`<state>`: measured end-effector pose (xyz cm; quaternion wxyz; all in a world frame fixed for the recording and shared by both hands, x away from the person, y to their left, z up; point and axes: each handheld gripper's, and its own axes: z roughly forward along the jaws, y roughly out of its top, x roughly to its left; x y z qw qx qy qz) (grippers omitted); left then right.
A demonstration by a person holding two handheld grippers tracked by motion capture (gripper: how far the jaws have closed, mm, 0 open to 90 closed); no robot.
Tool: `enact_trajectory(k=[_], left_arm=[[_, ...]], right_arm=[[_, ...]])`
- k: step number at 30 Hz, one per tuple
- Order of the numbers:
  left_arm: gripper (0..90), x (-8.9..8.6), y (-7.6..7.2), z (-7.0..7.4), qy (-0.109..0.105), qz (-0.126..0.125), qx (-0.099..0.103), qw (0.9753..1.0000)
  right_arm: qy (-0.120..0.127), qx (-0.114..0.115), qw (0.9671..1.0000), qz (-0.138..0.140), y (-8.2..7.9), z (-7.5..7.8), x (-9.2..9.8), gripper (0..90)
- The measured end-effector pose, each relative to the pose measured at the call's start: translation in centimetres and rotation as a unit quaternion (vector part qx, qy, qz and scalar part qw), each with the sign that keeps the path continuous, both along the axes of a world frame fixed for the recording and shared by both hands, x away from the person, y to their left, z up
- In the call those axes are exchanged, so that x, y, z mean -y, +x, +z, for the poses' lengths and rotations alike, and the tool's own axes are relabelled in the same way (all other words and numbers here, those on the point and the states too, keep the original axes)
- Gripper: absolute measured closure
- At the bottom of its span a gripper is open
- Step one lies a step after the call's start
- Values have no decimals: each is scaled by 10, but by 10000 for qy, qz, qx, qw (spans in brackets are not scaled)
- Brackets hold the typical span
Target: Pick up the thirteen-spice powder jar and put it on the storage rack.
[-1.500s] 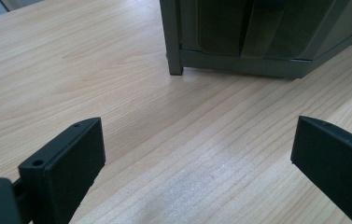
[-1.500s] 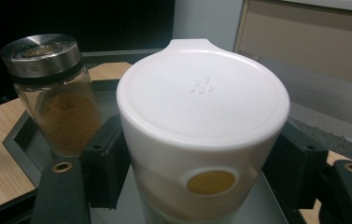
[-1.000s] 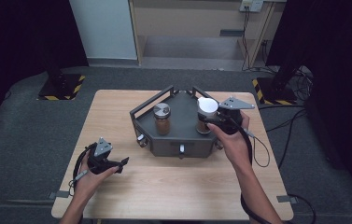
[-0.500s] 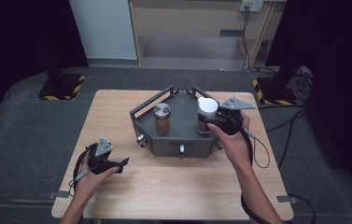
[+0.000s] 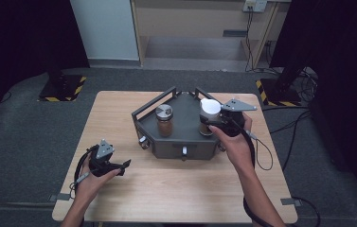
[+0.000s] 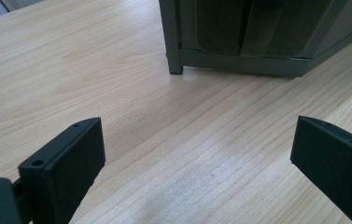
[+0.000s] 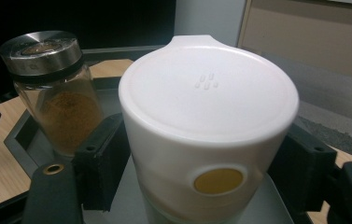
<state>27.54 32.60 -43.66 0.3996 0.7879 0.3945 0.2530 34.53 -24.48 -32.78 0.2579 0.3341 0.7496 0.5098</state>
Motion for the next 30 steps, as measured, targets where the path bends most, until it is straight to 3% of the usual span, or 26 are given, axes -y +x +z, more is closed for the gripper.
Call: enact_trajectory(k=[5, 16, 22, 30], left_arm=[[21, 0, 1, 0, 9, -13, -4, 10000], [21, -2, 0, 0, -13, 43, 17, 10000], [21, -1, -2, 1, 14, 71, 62, 10000], [21, -1, -2, 1, -7, 66, 49, 10000]], right_arm=[[24, -33, 10000, 25, 1, 0, 1, 231], [154, -138, 9998, -54, -2, 2, 5, 24], [42, -119, 9999, -75, -8, 3, 8, 10], [167, -64, 9998, -42, -17, -1, 20, 10]])
